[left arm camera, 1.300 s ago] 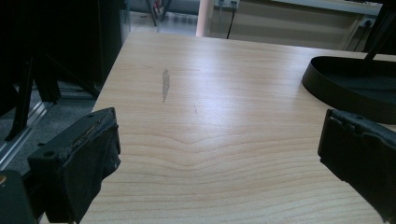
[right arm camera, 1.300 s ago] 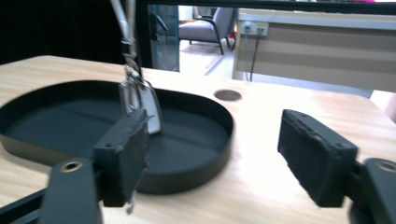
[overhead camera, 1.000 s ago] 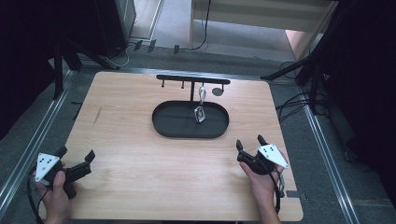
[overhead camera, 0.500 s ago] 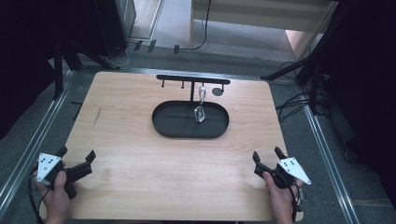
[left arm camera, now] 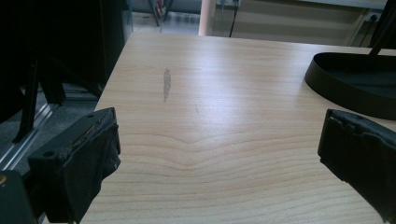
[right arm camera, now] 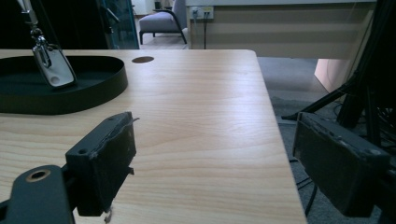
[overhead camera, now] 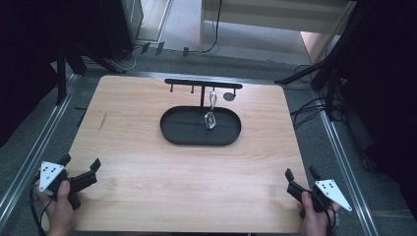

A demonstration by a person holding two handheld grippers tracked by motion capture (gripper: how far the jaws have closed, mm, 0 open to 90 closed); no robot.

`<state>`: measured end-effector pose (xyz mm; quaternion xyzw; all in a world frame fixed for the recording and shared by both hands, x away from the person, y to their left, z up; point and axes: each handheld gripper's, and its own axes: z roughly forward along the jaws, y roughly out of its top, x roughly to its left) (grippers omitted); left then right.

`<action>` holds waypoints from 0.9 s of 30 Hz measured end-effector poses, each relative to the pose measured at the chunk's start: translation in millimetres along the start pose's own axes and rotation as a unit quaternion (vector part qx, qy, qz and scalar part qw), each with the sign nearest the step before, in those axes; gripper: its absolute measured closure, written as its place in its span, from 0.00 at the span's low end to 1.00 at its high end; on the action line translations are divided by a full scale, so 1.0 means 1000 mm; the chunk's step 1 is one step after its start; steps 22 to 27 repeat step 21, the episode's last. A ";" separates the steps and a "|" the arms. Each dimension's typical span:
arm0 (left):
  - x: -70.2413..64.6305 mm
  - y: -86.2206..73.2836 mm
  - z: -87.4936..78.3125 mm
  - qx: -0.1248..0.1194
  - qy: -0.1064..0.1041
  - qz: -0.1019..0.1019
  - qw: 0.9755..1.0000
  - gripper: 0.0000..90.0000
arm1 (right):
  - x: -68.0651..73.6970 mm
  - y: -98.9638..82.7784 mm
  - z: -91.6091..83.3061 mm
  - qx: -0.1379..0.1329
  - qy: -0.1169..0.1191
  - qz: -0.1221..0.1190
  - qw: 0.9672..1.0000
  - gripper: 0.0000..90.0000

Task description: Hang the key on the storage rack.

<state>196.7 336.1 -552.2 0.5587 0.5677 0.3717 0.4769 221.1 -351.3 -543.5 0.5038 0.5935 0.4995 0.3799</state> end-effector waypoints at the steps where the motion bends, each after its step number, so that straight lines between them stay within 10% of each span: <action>1: 0.000 0.000 0.000 0.000 0.000 0.000 1.000 0.00 | -0.002 -0.001 -0.002 0.000 -0.003 0.001 1.000 0.15; 27: -0.001 0.000 0.000 0.003 0.000 0.005 1.000 0.00 | -0.012 -0.004 -0.010 -0.008 -0.017 0.002 1.000 0.16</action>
